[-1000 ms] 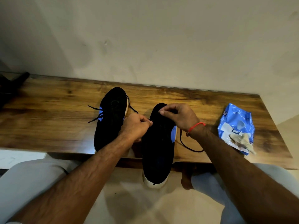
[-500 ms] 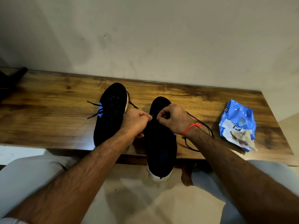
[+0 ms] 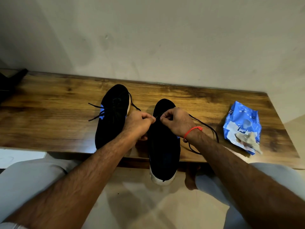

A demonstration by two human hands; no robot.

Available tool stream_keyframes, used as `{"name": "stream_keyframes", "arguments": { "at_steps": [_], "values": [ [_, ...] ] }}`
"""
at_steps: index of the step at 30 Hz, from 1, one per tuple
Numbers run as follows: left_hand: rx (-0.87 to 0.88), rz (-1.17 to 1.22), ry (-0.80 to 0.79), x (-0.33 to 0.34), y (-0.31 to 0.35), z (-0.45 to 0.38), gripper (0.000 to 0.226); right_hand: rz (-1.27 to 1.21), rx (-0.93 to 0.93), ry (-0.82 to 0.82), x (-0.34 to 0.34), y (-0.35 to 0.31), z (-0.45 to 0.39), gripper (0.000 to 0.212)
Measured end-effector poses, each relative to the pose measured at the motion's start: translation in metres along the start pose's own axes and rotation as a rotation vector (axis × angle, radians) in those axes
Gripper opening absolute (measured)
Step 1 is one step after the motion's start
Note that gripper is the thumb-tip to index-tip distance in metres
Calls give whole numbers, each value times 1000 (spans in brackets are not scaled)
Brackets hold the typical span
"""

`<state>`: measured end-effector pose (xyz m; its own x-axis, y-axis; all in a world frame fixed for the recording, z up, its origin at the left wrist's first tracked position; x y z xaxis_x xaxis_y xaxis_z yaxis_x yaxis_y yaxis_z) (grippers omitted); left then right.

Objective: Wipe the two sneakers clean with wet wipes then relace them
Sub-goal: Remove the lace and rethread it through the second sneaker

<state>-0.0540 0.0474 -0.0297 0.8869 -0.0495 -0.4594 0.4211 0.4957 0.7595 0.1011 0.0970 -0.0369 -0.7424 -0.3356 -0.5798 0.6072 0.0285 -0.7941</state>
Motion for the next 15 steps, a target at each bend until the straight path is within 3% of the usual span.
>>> {"name": "stream_keyframes", "arguments": {
  "at_steps": [5, 11, 15],
  "values": [
    [4, -5, 8, 0, 1, 1, 8, 0, 39, 38, 4, 3, -2, 11],
    [-16, 15, 2, 0, -1, 1, 10, -213, 89, -31, 1, 0, 3, 12],
    [-18, 39, -15, 1, 1, 1, 14, -182, 61, -55, 2, -1, 3, 9]
  ]
}}
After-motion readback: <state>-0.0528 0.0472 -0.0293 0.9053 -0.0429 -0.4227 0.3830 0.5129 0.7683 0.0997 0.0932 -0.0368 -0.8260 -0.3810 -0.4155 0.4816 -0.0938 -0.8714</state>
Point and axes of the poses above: each hand's wrist, its own z-axis away from the middle knuckle, its own x-axis out of the palm, y = z × x, the point moved 1 cm from there along -z, towards the middle knuckle, and after that the axes turned 13 degrees about -z, right-handed, at the moved point
